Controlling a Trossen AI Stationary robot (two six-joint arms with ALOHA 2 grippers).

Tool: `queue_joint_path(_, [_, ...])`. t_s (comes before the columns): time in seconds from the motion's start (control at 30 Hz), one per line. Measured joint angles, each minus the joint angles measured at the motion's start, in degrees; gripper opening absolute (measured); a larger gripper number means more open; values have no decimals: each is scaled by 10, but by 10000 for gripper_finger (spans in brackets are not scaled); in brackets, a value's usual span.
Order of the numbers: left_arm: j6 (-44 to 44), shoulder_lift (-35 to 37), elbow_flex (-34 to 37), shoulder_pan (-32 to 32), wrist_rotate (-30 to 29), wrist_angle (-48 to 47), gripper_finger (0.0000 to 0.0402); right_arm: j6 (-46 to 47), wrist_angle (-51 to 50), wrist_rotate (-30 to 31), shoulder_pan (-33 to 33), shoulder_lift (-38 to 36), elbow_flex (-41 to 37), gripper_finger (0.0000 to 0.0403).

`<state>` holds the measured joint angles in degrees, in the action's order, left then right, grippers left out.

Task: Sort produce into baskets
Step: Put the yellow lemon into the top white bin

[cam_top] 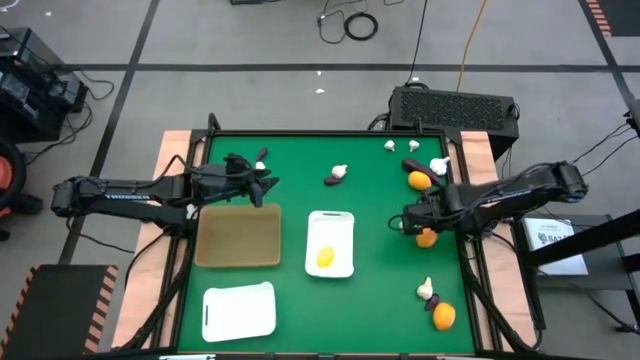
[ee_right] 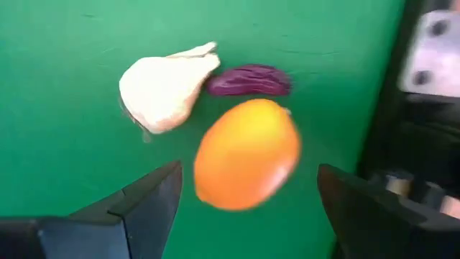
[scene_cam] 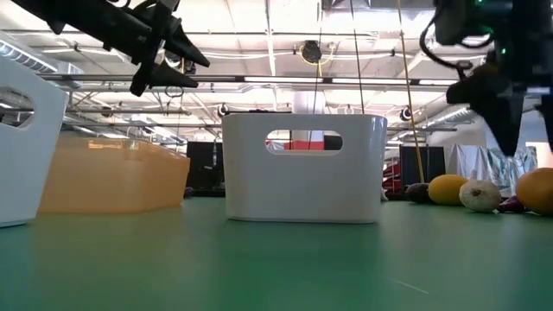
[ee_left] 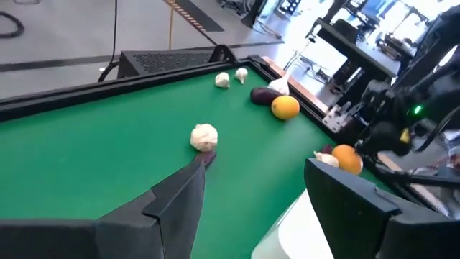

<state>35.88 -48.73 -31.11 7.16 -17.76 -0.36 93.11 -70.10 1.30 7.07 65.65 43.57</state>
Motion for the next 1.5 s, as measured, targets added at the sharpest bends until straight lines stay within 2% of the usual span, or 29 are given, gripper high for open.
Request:
queue_joint_path(0.13, [13,0,0,0,-1,-1,246,51,24,14,9,0,-30,313])
queue_joint_path(0.23, [14,0,0,0,-1,-1,246,71,29,32,16,1,-30,313])
queue_joint_path(0.53, [28,0,0,0,-21,-1,246,120,40,36,51,2,-30,313])
queue_joint_path(0.7, [22,0,0,0,-20,-2,246,185,40,49,78,28,-30,313])
queue_joint_path(0.77, [-5,0,0,0,-19,-4,246,219,38,57,90,49,-30,313])
queue_joint_path(0.9, [-44,0,0,1,15,-20,246,272,38,78,98,91,-30,313])
queue_joint_path(1.1, [-63,0,0,7,91,-38,246,313,50,73,106,131,-30,313])
queue_joint_path(1.37, [-67,0,0,7,104,-38,246,336,71,59,110,148,-30,312])
queue_joint_path(1.5, [-67,0,0,7,107,-37,246,339,72,53,110,149,-30,291])
